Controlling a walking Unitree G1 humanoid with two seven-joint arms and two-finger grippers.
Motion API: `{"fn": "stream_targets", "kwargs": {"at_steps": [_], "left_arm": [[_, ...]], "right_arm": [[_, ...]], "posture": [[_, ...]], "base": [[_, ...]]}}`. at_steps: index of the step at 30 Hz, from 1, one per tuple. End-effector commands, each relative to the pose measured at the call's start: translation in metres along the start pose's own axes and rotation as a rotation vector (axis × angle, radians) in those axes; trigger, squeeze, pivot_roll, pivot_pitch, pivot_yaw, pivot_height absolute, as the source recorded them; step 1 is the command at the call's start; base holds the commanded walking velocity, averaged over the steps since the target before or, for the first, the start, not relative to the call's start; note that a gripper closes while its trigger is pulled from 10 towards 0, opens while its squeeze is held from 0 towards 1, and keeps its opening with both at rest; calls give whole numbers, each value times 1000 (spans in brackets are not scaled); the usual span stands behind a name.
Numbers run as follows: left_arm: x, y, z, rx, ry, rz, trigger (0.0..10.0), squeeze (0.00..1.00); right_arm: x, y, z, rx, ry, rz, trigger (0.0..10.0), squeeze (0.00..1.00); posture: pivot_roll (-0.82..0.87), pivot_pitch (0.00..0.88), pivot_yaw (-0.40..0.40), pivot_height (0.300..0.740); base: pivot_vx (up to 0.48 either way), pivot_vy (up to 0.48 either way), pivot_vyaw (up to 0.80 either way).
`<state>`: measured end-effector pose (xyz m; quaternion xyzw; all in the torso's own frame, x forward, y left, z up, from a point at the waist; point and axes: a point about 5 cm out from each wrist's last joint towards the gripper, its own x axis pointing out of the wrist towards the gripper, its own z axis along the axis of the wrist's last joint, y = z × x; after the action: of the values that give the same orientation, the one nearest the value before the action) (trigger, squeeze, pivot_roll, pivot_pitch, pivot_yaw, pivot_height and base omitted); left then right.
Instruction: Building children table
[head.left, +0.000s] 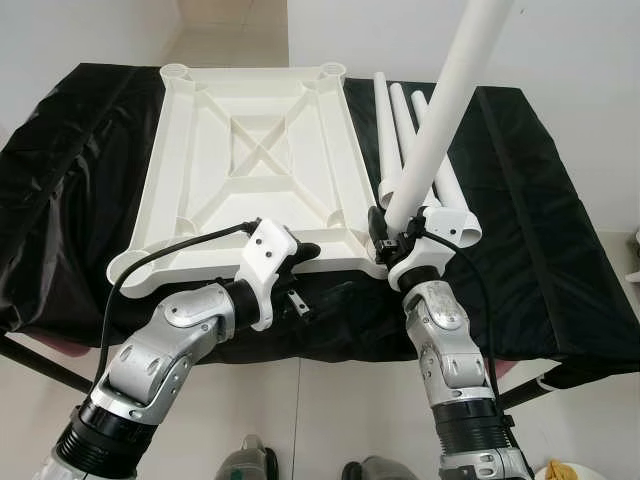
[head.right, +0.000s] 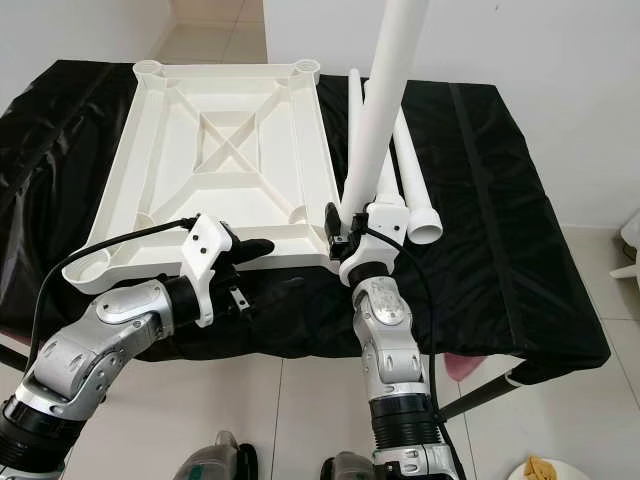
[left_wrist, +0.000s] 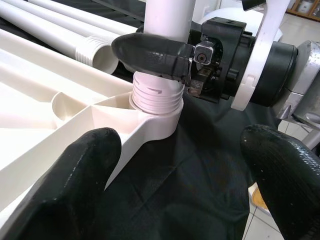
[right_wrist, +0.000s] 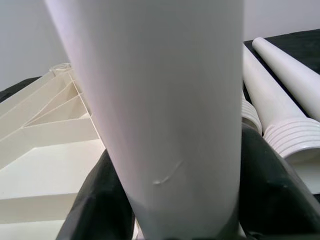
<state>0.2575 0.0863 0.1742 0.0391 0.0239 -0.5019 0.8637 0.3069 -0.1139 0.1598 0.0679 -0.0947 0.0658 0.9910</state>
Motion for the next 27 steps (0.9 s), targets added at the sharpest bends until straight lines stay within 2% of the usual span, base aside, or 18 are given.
{"fn": "stream_targets", "kwargs": {"at_steps": [1, 5, 11, 12, 13, 14, 16, 18, 19, 21, 27], "left_arm": [[-1, -2, 4, 13, -10, -39, 10000, 0], [-1, -1, 4, 14, -11, -37, 10000, 0], [1, 1, 5, 17, -17, -33, 10000, 0], [1, 2, 5, 19, -17, -33, 10000, 0], [2, 2, 5, 19, -17, -33, 10000, 0], [2, 2, 5, 19, -17, -34, 10000, 0], [2, 2, 5, 18, -18, -34, 10000, 0], [2, 2, 6, 19, -19, -32, 10000, 0], [2, 2, 6, 19, -19, -32, 10000, 0], [2, 2, 6, 19, -22, -31, 10000, 0], [2, 2, 6, 21, -22, -30, 10000, 0]], "right_arm": [[-2, -6, 3, 55, -11, -29, 10000, 1000], [-3, -8, 6, 49, -22, -14, 10000, 1000], [-3, -17, 15, 10, -34, 127, 10000, 1000], [-3, -17, 17, 3, -33, 186, 10000, 812], [-3, -18, 18, 3, -32, 201, 10000, 812], [-3, -19, 20, -1, -30, 258, 10000, 0], [-3, -19, 21, -4, -28, 295, 10000, 0], [-3, -24, 22, -22, -5, 400, 10000, 0], [-3, -24, 22, -22, -5, 400, 10000, 0], [-2, -31, 23, -61, 15, 459, 10000, 0], [9, -49, 27, -81, 28, 493, 10000, 0]], "posture": [[-13, 92, 16, 740], [-14, 92, 17, 740], [-20, 91, 16, 740], [-22, 90, 17, 740], [-23, 90, 16, 740], [-24, 89, 16, 740], [-24, 89, 16, 740], [-23, 88, 15, 740], [-23, 88, 15, 740], [-23, 88, 15, 740], [-16, 83, 16, 740]], "base": [[0, 0, 0], [0, 0, 0], [0, 0, 0], [0, 0, 0], [0, 0, 0], [0, 0, 0], [0, 0, 0], [0, 0, 0], [0, 0, 0], [0, 0, 0], [0, 0, 0]]}}
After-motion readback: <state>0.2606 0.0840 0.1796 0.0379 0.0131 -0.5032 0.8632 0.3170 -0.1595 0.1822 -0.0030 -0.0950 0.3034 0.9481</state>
